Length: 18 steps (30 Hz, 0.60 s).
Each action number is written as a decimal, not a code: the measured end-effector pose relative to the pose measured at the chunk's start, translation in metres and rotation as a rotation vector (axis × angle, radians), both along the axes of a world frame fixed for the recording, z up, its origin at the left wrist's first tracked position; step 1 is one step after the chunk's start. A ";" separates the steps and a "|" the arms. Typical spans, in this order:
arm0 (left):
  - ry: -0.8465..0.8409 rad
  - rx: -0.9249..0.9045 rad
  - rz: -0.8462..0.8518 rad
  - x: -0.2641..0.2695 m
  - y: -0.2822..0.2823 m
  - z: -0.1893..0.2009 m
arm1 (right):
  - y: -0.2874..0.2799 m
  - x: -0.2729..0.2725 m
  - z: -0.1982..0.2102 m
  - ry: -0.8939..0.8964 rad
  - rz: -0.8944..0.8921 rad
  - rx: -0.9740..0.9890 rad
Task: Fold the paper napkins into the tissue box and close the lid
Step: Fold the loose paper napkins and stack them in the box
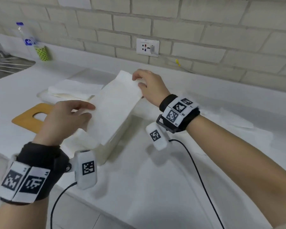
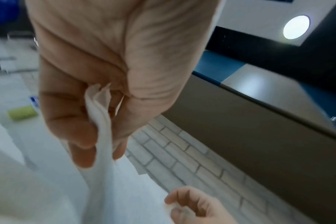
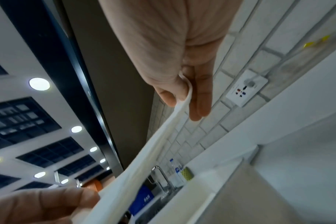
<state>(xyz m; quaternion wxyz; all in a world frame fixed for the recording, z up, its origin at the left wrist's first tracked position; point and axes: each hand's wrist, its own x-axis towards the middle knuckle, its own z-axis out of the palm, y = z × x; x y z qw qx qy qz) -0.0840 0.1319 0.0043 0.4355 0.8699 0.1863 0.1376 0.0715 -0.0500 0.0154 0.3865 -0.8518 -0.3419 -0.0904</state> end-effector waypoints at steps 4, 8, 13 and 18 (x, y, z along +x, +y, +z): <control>0.167 0.108 0.076 0.003 0.021 -0.018 | 0.048 0.013 -0.024 0.022 0.018 -0.147; 0.397 0.244 0.032 0.009 0.026 -0.036 | 0.072 0.019 -0.044 0.130 0.018 -0.464; 0.535 0.386 -0.067 0.012 0.015 -0.034 | 0.081 0.017 -0.046 0.204 -0.027 -0.723; 0.642 0.650 -0.138 0.016 0.010 -0.038 | 0.086 0.013 -0.048 0.182 0.040 -0.872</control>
